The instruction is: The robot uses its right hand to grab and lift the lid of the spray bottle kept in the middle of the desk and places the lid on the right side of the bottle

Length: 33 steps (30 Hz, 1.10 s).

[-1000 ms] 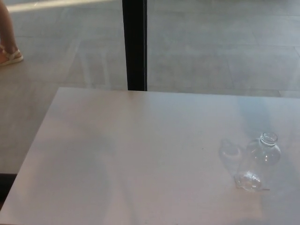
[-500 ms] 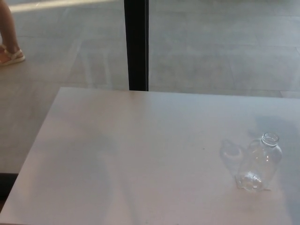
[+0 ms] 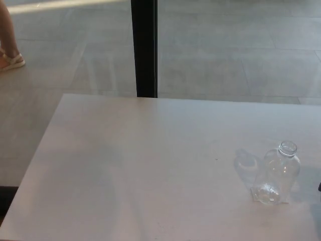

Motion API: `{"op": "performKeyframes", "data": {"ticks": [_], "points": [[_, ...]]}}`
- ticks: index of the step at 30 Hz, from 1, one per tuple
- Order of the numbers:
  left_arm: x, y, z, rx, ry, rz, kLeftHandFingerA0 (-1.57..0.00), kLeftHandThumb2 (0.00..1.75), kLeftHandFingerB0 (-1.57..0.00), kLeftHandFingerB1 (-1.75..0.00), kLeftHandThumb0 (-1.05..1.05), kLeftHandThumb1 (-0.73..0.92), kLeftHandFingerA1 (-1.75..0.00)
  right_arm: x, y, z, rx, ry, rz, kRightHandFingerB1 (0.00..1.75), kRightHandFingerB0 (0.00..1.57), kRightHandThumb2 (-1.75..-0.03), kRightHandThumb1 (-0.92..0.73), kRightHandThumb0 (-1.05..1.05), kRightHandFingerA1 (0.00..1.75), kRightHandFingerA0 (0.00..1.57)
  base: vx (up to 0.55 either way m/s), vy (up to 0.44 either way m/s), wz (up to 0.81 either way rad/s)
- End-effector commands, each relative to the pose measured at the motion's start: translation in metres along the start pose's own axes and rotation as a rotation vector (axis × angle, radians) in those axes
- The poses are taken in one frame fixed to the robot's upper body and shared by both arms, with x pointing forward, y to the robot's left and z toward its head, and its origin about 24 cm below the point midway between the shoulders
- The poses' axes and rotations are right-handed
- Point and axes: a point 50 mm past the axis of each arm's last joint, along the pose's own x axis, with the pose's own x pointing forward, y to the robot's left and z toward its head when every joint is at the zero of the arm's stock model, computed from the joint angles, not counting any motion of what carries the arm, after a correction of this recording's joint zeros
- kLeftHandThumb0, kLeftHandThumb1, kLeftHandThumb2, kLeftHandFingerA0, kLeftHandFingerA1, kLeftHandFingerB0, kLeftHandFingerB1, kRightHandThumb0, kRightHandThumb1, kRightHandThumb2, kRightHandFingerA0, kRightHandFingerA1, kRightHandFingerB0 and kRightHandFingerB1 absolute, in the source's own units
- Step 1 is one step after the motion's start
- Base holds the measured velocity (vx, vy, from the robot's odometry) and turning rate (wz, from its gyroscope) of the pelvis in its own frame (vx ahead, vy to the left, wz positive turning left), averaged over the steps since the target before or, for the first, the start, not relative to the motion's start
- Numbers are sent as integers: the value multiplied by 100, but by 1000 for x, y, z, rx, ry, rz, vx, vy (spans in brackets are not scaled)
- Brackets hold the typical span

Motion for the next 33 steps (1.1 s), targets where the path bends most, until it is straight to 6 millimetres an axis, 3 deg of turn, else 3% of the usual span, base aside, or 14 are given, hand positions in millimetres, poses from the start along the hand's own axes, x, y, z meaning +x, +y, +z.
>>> {"op": "performKeyframes", "data": {"ticks": [1,2,3,4,5,7,16,19,20,23,24,25,29,33], "points": [[-2,7,6,11,-26,6,-63,62,-45,-38,-77,73,-46,-3,21,-1,-138,6,12,30,23,-61,-70,-62,60,32,0,0,0],[-2,7,6,11,-26,6,-63,62,-45,-38,-77,73,-46,-3,21,-1,-140,6,10,30,23,-61,-70,-62,60,32,0,0,0],[-2,6,5,11,-27,6,-63,62,-46,-38,-78,73,-47,-4,21,0,-139,-5,11,41,11,-87,-54,-70,56,14,0,0,0],[-2,6,5,11,-27,6,-63,62,-46,-38,-78,73,-47,-4,21,0,-140,-5,10,41,11,-87,-54,-70,56,14,0,0,0],[-2,7,7,2,-34,9,-64,62,-45,-39,-77,72,-47,-3,22,2,-137,-17,14,29,2,-90,-54,-81,33,3,0,0,0],[-1,7,7,9,-32,7,-62,62,-46,-38,-77,73,-46,-2,21,3,-152,-37,21,9,11,-94,-62,-98,5,0,0,0,0],[-2,8,8,33,-26,11,-64,63,-45,-38,-78,73,-46,-8,2,11,-83,-88,52,0,10,-96,-58,-101,2,0,0,0,0],[-1,8,8,30,-20,10,-62,63,-45,-38,-77,74,-45,-16,-16,14,-47,-91,74,6,0,-85,-45,-98,0,0,0,0,0],[-1,8,8,33,-21,9,-62,63,-46,-38,-77,74,-45,-19,-22,13,-40,-87,78,1,0,-61,-61,-103,0,0,0,0,0],[-1,9,9,38,-21,6,-61,63,-44,-38,-78,74,-46,-28,-47,5,-10,-61,71,0,0,-60,-64,-102,0,0,0,0,0],[-2,9,8,44,-25,2,-61,63,-44,-38,-79,74,-46,-31,-56,0,6,-47,59,0,0,-60,-65,-104,0,0,0,0,0],[-2,9,8,39,-24,7,-62,63,-46,-38,-79,73,-46,-36,-69,-8,32,-17,43,1,0,-86,-49,-102,0,0,0,0,0],[-2,9,8,35,-22,10,-60,63,-44,-37,-78,74,-45,-47,-93,-22,66,29,24,2,0,-88,-50,-102,0,0,0,0,0],[-2,10,8,28,-22,16,-62,62,-45,-38,-77,73,-45,-78,-134,-57,165,106,-49,0,0,-96,-55,-105,0,0,0,0,0]]}}
